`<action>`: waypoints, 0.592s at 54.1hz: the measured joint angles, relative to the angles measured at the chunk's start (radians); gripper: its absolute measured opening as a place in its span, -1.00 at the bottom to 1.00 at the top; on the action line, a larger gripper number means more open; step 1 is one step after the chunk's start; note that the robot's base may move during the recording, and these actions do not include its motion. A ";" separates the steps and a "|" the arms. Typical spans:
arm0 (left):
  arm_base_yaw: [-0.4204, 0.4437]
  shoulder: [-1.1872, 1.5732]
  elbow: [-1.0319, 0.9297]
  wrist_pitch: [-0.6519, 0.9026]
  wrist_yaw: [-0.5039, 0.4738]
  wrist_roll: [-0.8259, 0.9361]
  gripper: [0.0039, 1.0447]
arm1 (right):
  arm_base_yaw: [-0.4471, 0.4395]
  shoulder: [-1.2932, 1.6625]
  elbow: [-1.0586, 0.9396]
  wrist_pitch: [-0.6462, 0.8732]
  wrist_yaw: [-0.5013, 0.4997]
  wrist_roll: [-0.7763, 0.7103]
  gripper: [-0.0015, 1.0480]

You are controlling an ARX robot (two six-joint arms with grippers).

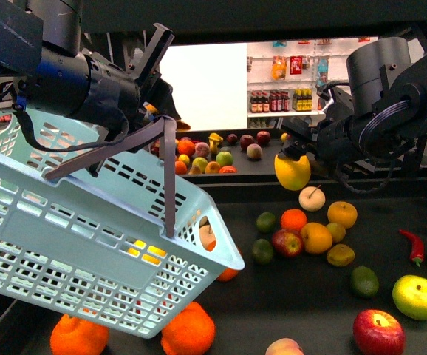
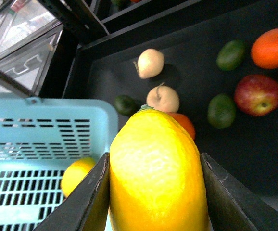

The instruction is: Pick lemon from shelf

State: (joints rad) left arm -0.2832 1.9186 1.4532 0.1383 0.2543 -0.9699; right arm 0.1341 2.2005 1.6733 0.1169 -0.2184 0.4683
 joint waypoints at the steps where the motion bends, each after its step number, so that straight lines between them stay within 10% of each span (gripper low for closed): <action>1: 0.000 0.000 0.000 0.000 0.000 0.000 -0.75 | 0.007 -0.005 -0.006 0.001 -0.003 0.006 -0.09; 32: 0.000 0.000 0.000 0.000 0.000 0.000 -0.75 | 0.183 -0.062 -0.083 0.012 -0.026 0.063 -0.09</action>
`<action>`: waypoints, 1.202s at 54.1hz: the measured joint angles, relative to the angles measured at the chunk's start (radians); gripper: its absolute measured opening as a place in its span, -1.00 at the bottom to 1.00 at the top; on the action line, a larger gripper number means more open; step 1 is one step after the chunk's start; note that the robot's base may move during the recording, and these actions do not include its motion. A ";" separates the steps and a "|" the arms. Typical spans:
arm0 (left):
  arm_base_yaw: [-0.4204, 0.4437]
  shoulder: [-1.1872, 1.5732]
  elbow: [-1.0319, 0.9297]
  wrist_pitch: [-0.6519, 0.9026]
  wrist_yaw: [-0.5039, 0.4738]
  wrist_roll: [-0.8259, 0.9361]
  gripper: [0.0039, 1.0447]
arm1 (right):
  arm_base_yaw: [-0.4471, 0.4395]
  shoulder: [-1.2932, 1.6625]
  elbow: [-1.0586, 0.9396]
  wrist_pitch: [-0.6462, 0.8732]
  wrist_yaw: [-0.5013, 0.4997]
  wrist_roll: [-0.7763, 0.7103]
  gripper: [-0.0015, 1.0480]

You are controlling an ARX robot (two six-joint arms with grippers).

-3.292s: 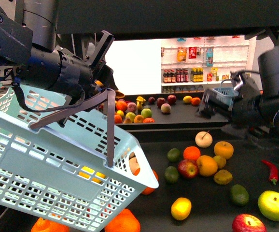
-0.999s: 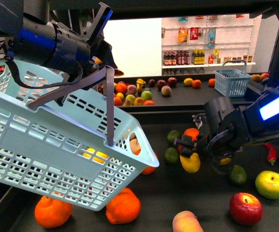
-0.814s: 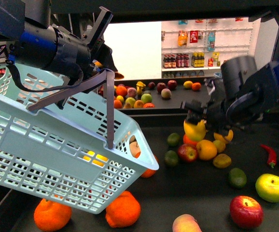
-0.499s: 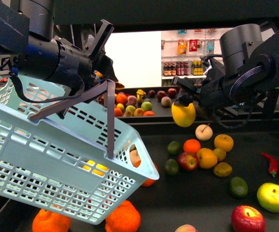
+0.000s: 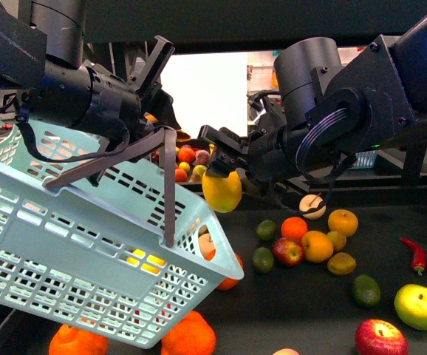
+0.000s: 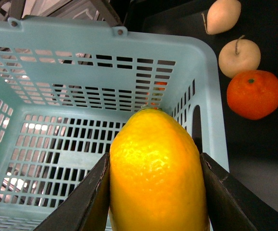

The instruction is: Pick lemon from shelf

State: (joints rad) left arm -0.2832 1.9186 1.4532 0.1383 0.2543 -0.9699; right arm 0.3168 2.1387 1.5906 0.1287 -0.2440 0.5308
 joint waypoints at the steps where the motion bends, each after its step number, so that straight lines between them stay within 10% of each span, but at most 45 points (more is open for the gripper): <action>1: 0.000 0.000 0.000 0.000 0.000 0.000 -0.75 | 0.004 0.000 0.000 -0.002 0.000 0.000 -0.09; 40: 0.006 0.000 0.000 0.000 -0.012 0.013 -0.75 | 0.069 0.056 0.042 -0.043 0.023 0.006 -0.10; 58: 0.010 0.000 0.000 0.000 -0.012 0.015 -0.75 | 0.071 0.058 0.045 -0.037 0.024 -0.003 0.86; 65: 0.010 0.000 0.000 0.000 -0.013 0.015 -0.75 | 0.071 0.058 0.045 -0.037 0.027 -0.005 0.85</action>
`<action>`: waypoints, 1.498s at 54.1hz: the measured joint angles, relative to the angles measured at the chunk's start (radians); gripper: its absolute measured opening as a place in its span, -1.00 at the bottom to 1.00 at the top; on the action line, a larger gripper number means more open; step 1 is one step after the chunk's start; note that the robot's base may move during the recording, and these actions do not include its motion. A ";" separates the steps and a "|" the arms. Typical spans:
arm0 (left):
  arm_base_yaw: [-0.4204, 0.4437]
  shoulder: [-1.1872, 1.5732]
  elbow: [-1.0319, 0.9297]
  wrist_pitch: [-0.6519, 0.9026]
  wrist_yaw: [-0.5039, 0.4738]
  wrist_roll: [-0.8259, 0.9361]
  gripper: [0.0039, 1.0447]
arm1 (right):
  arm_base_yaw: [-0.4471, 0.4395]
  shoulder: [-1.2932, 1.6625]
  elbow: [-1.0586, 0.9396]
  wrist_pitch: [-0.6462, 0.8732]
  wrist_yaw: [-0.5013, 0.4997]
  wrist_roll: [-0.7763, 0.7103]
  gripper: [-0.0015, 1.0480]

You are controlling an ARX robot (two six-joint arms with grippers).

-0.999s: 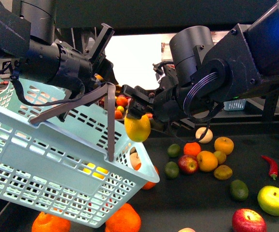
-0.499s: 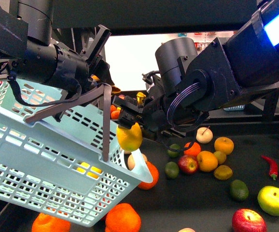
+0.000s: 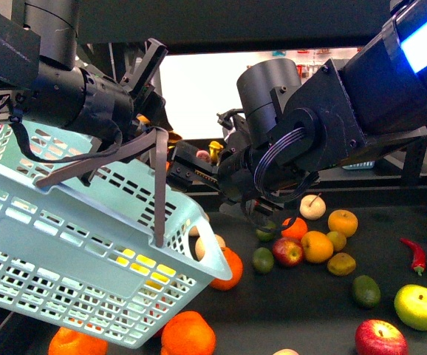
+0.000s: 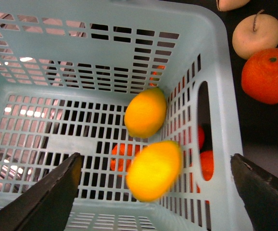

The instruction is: Pick lemon from shelf

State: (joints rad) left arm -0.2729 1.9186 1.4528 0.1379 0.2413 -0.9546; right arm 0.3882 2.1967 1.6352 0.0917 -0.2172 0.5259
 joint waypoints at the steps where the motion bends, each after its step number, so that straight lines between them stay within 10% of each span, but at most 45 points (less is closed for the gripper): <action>1: 0.000 0.000 0.000 0.000 0.001 0.000 -0.75 | 0.000 0.000 0.000 0.001 -0.001 0.001 0.85; 20: -0.005 0.000 0.000 0.000 0.011 -0.008 -0.75 | -0.037 -0.075 -0.103 0.079 0.023 -0.053 0.85; 42: -0.008 0.000 0.000 0.000 0.013 -0.016 -0.75 | -0.197 -0.464 -0.608 0.425 0.304 -0.347 0.85; 67: -0.008 0.000 0.000 0.000 0.013 -0.016 -0.75 | -0.104 -1.105 -1.262 0.540 0.620 -0.441 0.85; 81: -0.008 0.000 0.000 0.000 0.011 -0.016 -0.75 | -0.071 -1.580 -1.546 0.372 0.535 -0.508 0.06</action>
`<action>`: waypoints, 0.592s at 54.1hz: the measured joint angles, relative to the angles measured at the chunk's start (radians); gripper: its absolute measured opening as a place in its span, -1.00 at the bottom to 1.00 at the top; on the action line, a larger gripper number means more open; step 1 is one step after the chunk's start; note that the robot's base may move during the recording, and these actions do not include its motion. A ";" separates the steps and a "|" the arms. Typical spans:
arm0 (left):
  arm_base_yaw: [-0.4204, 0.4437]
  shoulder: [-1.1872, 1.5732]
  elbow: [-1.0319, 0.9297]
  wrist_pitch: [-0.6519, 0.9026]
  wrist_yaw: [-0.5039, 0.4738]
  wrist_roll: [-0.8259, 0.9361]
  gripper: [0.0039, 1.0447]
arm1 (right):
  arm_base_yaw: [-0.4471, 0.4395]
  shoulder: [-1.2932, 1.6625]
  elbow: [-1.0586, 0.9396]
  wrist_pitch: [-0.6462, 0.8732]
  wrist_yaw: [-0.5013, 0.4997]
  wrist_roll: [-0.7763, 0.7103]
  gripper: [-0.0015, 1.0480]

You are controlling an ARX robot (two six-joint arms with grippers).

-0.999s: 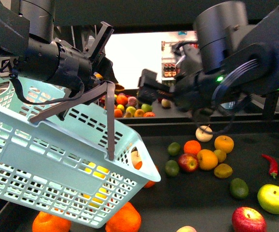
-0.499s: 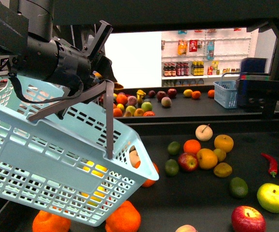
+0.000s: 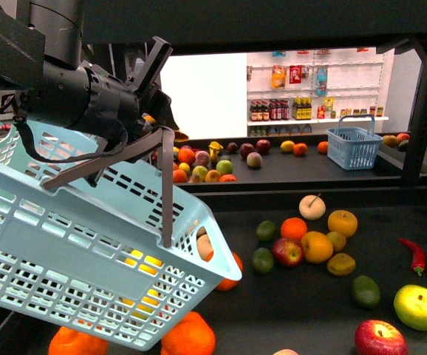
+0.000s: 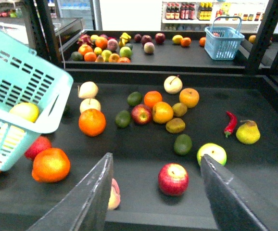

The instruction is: Pick lemon from shelf

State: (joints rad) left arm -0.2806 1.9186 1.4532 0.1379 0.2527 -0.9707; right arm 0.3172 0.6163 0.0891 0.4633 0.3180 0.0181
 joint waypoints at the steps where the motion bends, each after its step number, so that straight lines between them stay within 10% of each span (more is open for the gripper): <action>1: 0.000 0.000 0.000 0.000 0.000 0.000 -0.75 | -0.002 -0.045 -0.017 -0.032 -0.003 -0.002 -0.01; 17: 0.000 0.000 0.000 0.000 0.003 0.000 -0.75 | -0.126 -0.380 -0.075 -0.232 -0.137 -0.014 -0.96; 32: 0.000 0.000 0.000 0.000 0.001 0.001 -0.75 | -0.305 -0.589 -0.074 -0.455 -0.304 -0.015 -0.95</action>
State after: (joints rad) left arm -0.2810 1.9190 1.4528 0.1383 0.2539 -0.9695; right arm 0.0124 0.0269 0.0147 0.0078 0.0135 0.0029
